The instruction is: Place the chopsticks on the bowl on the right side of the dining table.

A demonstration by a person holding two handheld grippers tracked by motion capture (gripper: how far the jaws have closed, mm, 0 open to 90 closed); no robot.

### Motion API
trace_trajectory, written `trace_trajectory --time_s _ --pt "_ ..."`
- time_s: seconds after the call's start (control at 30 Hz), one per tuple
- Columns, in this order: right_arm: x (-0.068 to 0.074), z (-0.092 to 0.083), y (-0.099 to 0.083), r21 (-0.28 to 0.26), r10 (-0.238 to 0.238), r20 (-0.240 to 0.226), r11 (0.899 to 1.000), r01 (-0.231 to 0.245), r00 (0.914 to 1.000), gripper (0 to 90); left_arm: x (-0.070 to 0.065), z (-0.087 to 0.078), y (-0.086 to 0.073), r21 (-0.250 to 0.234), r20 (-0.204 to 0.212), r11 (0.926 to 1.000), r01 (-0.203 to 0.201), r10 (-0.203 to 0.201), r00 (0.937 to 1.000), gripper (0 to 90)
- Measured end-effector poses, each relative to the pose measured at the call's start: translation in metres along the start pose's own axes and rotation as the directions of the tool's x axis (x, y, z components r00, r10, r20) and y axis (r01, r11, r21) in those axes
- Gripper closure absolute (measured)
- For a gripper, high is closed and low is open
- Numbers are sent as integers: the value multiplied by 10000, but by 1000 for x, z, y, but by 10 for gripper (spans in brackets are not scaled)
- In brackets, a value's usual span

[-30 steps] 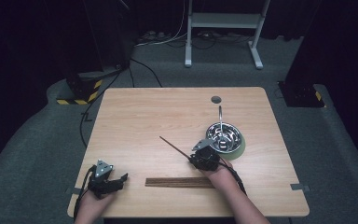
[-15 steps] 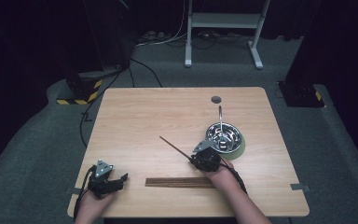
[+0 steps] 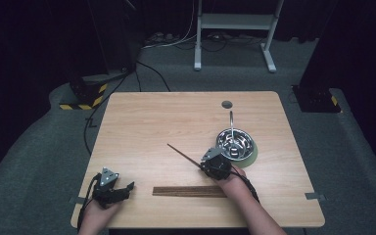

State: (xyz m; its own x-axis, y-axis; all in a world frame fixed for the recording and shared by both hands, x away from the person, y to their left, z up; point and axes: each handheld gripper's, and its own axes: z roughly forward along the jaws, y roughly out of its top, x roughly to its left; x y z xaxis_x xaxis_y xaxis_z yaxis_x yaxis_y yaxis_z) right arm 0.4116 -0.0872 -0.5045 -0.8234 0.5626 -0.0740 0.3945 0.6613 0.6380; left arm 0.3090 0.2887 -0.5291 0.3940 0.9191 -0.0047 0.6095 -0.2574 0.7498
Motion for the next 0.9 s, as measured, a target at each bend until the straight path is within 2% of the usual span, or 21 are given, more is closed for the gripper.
trace_trajectory --time_s 0.23,0.37,0.67,0.7,0.8,0.9 --pt "-2 -18 1 -427 228 148 9988 -221 9996 843 1 0 0 53 -6 10000 -73 73 10000 259" --pt "-3 -29 -3 -512 158 343 9986 -141 9993 843 0 0 0 -1 6 10000 -19 19 10000 259" --pt "-9 -52 -13 -862 380 551 9957 -331 9978 843 0 0 0 -7 1 10000 -2 2 10000 259" --pt "-10 -55 -14 -887 273 649 9958 -215 9975 843 0 0 0 -4 0 10000 -3 3 10000 259" --pt "-11 -64 -17 -975 437 730 9946 -365 9964 843 0 0 0 -15 12 10000 9 -9 10000 259" --pt "-15 -74 -20 -1023 351 984 9944 -250 9945 843 0 0 0 26 -2 10000 -40 40 10000 259"
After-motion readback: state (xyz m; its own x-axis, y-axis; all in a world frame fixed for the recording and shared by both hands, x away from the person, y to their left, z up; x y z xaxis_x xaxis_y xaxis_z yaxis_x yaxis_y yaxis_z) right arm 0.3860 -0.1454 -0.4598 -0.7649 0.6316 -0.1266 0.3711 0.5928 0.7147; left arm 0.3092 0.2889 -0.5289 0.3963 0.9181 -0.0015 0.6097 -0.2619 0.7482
